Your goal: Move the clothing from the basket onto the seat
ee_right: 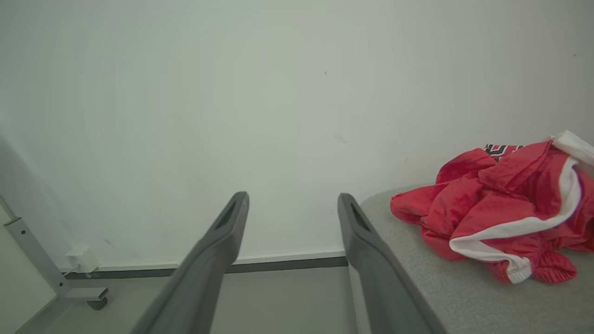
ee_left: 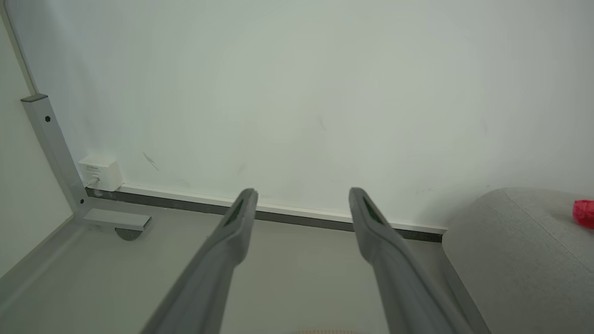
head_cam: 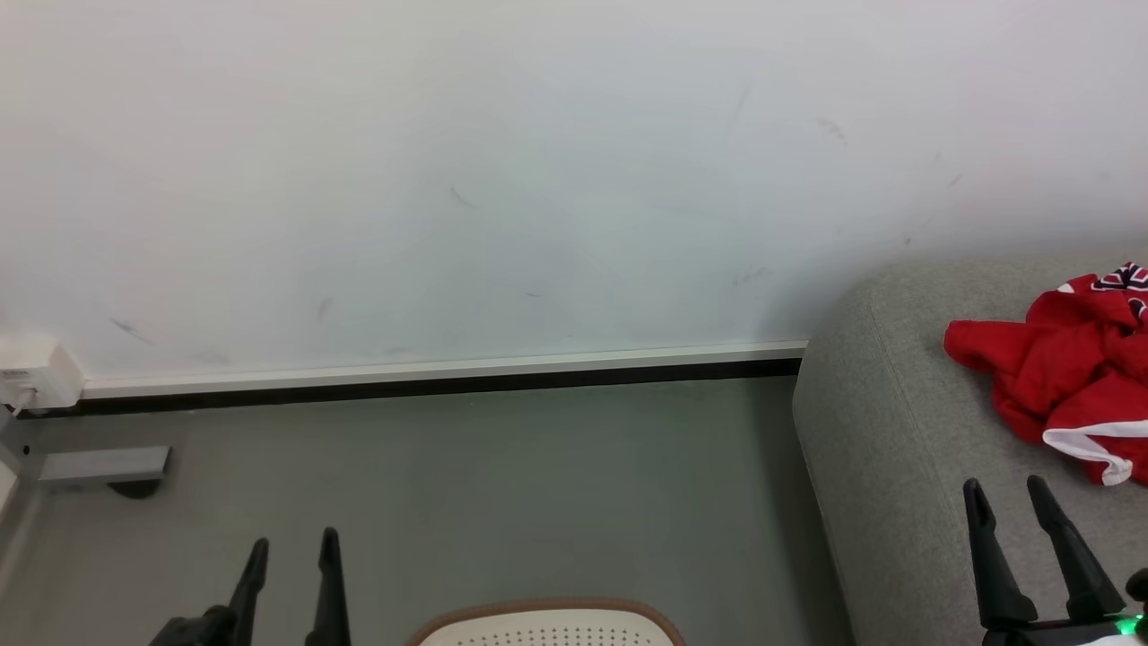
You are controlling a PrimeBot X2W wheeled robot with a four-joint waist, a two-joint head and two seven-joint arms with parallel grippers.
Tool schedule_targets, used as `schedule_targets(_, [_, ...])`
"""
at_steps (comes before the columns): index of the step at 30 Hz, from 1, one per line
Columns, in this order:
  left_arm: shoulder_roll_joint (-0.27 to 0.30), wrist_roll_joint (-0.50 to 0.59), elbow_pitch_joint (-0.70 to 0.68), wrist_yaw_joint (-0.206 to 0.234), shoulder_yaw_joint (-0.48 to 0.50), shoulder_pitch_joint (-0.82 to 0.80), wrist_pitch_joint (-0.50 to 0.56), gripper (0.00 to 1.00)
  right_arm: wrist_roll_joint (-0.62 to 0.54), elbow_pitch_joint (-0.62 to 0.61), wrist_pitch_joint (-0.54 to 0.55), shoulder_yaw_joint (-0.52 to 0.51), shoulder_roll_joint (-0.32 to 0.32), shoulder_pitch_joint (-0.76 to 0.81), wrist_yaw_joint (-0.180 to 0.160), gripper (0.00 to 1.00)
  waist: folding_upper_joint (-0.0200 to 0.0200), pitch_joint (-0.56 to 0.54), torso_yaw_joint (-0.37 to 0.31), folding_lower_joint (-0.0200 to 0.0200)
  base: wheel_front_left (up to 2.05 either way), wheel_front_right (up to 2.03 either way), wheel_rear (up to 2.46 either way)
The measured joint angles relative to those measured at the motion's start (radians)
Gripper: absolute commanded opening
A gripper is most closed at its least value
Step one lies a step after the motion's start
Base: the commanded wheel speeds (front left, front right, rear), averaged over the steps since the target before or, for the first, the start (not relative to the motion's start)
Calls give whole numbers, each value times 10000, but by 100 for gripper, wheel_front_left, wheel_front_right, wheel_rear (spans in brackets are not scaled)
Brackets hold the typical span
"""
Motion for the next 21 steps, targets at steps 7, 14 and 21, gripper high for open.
schedule_targets(7, [-4, 104, 102, 153, -127, -12, 0, 100, -654, 435, -2, 81, 31, -18, 0, 100, 0, -7, 39, 0, 0, 0, 0])
schedule_targets(14, [-4, 104, 52, 167, -151, -14, 0, 100, -717, 447, -2, 138, 42, -35, 0, 100, 0, -49, 46, 0, 0, 0, 0])
schedule_targets(21, [-4, 105, -29, 174, -198, -12, 0, 100, -734, 541, -2, 140, 54, -44, 0, 100, 0, -105, 1, 0, 0, 0, 0])
